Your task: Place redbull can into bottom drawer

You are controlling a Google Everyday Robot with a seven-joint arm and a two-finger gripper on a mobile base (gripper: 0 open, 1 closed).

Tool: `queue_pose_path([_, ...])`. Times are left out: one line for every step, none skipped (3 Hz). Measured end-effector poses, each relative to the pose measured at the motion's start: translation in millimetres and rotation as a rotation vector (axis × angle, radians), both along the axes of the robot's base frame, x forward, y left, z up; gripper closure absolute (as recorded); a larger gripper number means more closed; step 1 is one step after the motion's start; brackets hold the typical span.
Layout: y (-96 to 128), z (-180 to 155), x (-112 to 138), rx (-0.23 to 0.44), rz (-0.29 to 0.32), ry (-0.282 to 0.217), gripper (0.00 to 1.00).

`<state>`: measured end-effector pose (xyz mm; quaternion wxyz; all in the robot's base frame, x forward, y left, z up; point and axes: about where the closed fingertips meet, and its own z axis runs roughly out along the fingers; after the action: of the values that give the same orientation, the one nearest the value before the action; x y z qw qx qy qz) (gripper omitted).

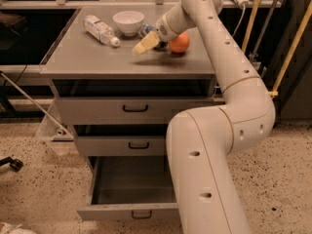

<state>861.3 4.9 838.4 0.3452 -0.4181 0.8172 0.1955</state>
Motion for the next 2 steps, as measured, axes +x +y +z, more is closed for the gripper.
queue_pose_path([0.0,0.0,0.0,0.000,0.000,0.000,0.00])
queue_pose_path([0.1,-0.1,0.0,0.000,0.000,0.000,0.19])
